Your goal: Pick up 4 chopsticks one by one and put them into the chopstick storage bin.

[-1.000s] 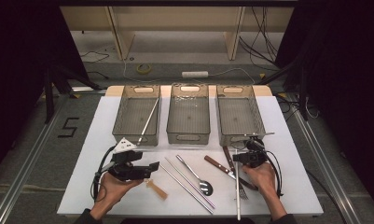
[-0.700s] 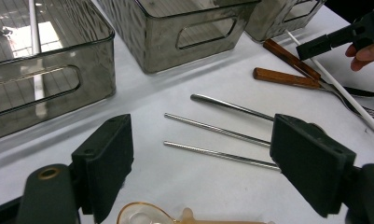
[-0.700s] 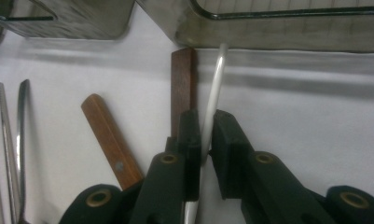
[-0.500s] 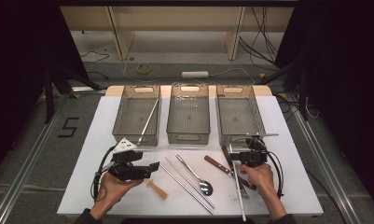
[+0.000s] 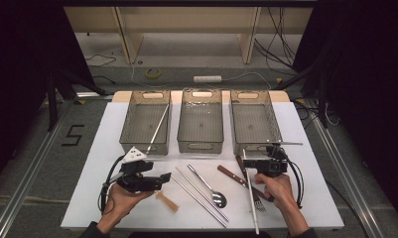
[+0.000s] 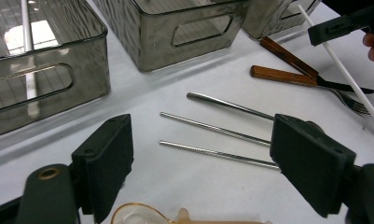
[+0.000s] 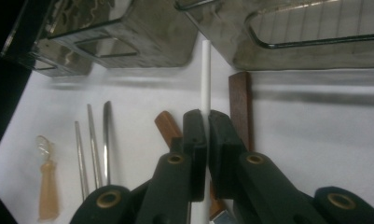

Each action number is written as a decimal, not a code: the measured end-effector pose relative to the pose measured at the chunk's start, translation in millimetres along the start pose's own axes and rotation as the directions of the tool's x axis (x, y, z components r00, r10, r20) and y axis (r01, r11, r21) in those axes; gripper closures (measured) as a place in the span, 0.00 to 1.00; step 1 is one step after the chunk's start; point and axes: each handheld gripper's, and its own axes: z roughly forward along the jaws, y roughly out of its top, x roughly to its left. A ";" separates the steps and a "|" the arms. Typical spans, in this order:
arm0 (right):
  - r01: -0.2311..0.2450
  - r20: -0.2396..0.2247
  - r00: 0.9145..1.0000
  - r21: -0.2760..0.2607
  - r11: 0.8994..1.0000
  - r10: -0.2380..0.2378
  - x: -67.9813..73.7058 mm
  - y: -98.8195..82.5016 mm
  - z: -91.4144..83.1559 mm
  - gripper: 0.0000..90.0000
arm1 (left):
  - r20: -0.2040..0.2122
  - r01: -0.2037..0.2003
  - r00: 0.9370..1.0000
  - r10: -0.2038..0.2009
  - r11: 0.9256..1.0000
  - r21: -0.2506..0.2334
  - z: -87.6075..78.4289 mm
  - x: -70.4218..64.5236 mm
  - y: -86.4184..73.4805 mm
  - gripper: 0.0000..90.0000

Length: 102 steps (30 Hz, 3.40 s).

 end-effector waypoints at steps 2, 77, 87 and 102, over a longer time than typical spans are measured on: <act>0.002 -0.007 1.000 -0.004 1.000 -0.002 -0.2 0.2 -1.1 0.97 | 0.005 -0.005 1.000 0.005 1.000 0.000 1.2 -1.3 -0.2 0.23; 0.044 -0.194 0.978 -0.154 0.987 -0.074 50.2 8.4 -9.8 0.97 | 0.435 0.001 0.897 -0.078 0.984 0.176 129.2 -126.1 22.5 0.84; 0.029 -0.232 0.970 -0.212 0.977 -0.079 50.2 9.3 -19.7 0.95 | 0.411 0.088 0.896 -0.169 0.974 0.209 125.2 -109.1 30.0 0.93; 0.193 -0.187 0.955 -0.199 0.961 -0.230 48.9 6.4 -40.9 0.51 | 0.315 0.025 0.946 -0.068 0.990 0.140 81.7 -71.8 54.0 0.93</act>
